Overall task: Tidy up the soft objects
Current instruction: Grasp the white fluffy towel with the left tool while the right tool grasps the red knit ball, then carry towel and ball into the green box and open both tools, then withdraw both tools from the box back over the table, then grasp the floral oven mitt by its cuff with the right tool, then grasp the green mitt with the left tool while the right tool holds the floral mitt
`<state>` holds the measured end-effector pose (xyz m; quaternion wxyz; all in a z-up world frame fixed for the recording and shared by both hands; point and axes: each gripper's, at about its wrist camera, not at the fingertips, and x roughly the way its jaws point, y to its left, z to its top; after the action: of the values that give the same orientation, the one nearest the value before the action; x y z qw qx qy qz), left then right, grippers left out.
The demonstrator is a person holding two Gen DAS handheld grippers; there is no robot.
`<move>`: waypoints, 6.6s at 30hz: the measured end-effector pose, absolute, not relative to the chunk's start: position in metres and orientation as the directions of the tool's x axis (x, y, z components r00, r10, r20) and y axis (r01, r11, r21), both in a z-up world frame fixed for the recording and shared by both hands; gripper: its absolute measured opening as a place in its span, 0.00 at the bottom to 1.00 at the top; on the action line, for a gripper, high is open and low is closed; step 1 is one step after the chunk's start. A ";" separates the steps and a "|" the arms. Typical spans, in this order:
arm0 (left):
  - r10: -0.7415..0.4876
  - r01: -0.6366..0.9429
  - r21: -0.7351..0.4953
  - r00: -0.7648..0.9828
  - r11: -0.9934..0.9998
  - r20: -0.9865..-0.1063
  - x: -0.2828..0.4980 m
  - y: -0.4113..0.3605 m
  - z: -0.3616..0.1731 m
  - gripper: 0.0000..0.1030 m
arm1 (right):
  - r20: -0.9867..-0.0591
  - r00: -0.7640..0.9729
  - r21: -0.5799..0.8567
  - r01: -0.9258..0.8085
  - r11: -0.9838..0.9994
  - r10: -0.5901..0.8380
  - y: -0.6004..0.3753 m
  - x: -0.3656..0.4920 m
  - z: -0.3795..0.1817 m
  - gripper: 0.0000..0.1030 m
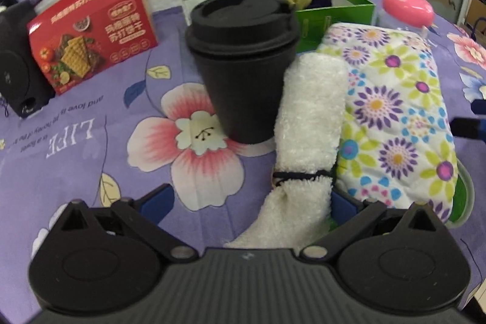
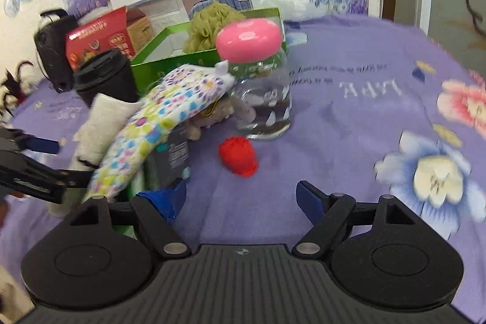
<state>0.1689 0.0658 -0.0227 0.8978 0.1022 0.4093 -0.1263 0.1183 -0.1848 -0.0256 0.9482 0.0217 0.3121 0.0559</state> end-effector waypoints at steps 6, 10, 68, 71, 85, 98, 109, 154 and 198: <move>-0.157 0.305 0.047 0.610 0.951 -0.776 0.171 0.066 -0.029 0.99 | -0.661 0.740 0.057 -0.116 0.992 0.125 -0.178 0.172 -0.047 0.64; -0.163 0.334 0.059 0.598 0.941 -0.785 0.173 0.061 -0.035 0.99 | -0.662 0.744 -0.003 -0.127 0.992 0.093 -0.169 0.185 -0.057 0.64; -0.148 0.247 0.027 0.662 0.969 -0.735 0.416 0.034 0.093 0.74 | -0.567 0.791 -0.010 -0.288 0.958 0.232 -0.186 0.407 0.064 0.34; -0.134 0.245 0.045 0.666 0.969 -0.734 0.408 0.035 0.093 0.74 | -0.565 0.797 -0.033 -0.282 0.959 0.215 -0.188 0.399 0.066 0.35; -0.169 0.299 0.126 0.786 0.946 -0.595 0.234 0.052 0.120 0.92 | -0.459 0.860 0.076 -0.211 0.975 0.222 -0.239 0.206 0.077 0.41; -0.124 0.262 0.077 0.671 0.962 -0.731 0.115 0.080 0.025 0.92 | -0.544 0.712 0.425 -0.222 0.877 0.444 -0.181 0.123 -0.007 0.43; -0.135 0.225 0.026 0.667 0.974 -0.733 0.107 0.113 -0.001 0.92 | -0.507 0.853 0.109 -0.082 0.991 0.126 -0.114 0.101 0.010 0.45; -0.393 0.518 -0.118 0.462 0.847 -0.795 0.126 0.004 -0.003 0.92 | -0.706 0.697 0.141 -0.037 0.989 0.126 -0.218 0.151 -0.050 0.60; -0.306 0.651 0.003 0.361 0.759 -0.881 0.143 -0.035 -0.050 0.93 | -0.771 0.547 0.009 -0.502 0.865 0.326 -0.218 0.180 -0.076 0.84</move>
<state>0.1427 -0.0352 -0.0501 0.8053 0.1794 0.4809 -0.2969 0.1804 -0.2178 -0.0763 0.8731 -0.1067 0.4125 0.2369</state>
